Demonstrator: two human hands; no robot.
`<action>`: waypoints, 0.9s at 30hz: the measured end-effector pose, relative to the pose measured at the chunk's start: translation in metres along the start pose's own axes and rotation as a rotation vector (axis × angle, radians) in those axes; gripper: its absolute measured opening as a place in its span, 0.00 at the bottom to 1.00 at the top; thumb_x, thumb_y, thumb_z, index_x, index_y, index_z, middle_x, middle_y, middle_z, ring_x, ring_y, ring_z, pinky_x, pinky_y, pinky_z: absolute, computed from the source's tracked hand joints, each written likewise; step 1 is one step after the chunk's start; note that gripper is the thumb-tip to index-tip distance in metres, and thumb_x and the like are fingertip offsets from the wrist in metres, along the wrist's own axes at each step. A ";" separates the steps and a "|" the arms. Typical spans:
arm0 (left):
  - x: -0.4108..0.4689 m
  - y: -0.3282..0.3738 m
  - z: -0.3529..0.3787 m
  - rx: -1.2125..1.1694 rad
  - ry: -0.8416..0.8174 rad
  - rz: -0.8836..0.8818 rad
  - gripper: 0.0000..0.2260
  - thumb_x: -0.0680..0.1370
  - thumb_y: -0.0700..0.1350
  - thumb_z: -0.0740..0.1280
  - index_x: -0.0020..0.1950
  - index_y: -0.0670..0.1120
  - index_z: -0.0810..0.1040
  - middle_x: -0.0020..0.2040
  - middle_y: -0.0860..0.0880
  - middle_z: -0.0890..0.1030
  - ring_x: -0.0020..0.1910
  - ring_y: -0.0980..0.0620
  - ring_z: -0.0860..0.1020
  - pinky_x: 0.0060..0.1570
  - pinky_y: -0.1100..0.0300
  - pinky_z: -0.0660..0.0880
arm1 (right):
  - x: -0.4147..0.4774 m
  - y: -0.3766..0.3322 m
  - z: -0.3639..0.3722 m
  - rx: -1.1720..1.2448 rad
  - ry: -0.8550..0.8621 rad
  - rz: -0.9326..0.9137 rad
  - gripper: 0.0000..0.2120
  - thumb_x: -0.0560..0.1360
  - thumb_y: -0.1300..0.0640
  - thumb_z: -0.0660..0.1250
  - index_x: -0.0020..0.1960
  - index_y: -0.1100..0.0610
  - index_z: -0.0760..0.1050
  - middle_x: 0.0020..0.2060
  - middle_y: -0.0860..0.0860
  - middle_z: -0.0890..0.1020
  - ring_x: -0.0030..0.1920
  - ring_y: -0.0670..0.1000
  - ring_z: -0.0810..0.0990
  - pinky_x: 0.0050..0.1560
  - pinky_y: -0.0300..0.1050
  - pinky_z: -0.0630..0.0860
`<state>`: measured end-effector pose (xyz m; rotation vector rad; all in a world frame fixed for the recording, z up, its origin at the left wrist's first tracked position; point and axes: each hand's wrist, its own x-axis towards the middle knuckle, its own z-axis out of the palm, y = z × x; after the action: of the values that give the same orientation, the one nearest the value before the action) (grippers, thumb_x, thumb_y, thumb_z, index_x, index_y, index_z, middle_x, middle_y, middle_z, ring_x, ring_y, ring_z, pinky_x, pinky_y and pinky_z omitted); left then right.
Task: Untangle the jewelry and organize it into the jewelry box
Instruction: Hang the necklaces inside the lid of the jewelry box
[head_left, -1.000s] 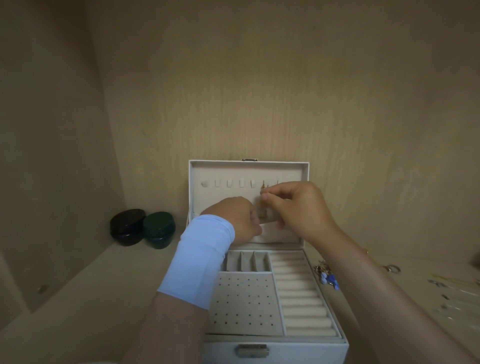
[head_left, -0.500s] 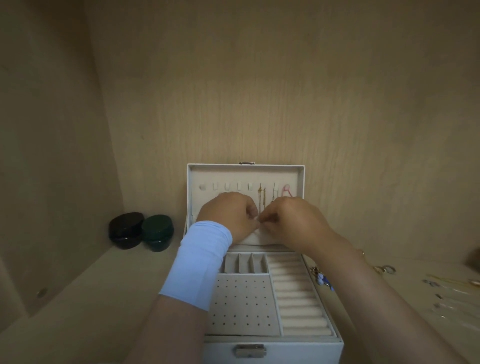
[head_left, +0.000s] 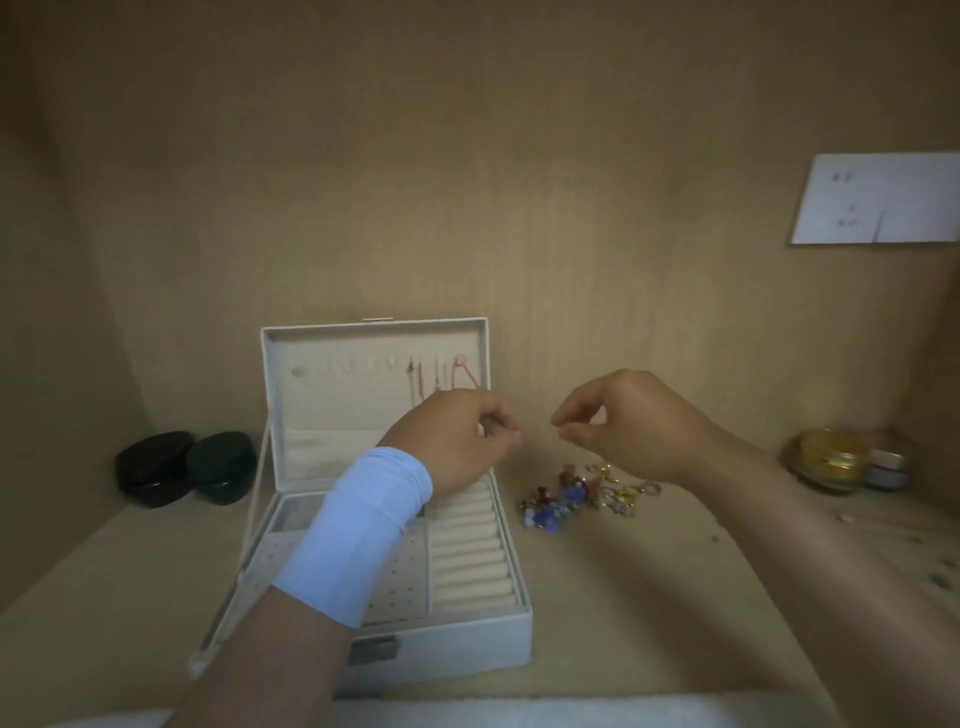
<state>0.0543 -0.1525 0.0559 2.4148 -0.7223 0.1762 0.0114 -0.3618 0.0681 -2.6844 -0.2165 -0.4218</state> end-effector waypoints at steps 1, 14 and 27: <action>0.001 0.011 0.009 -0.013 -0.016 0.019 0.05 0.76 0.52 0.68 0.51 0.56 0.82 0.44 0.60 0.80 0.43 0.60 0.77 0.48 0.63 0.74 | -0.010 0.013 -0.008 -0.011 -0.016 0.030 0.05 0.75 0.51 0.72 0.50 0.47 0.85 0.43 0.40 0.83 0.45 0.40 0.81 0.51 0.40 0.77; 0.025 0.120 0.155 0.166 -0.333 0.126 0.10 0.77 0.48 0.65 0.55 0.56 0.83 0.56 0.54 0.82 0.56 0.50 0.79 0.59 0.58 0.74 | -0.095 0.141 -0.019 -0.165 -0.161 0.337 0.04 0.71 0.47 0.72 0.39 0.45 0.85 0.34 0.42 0.83 0.38 0.43 0.81 0.37 0.40 0.74; 0.033 0.117 0.197 0.391 -0.206 0.226 0.09 0.79 0.46 0.62 0.50 0.49 0.82 0.52 0.48 0.78 0.52 0.47 0.77 0.46 0.58 0.72 | -0.100 0.162 0.005 -0.076 -0.144 0.361 0.04 0.70 0.49 0.73 0.44 0.45 0.85 0.44 0.44 0.85 0.48 0.48 0.81 0.42 0.41 0.71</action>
<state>0.0108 -0.3608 -0.0336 2.7419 -1.1477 0.1730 -0.0476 -0.5144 -0.0287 -2.7504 0.2461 -0.1283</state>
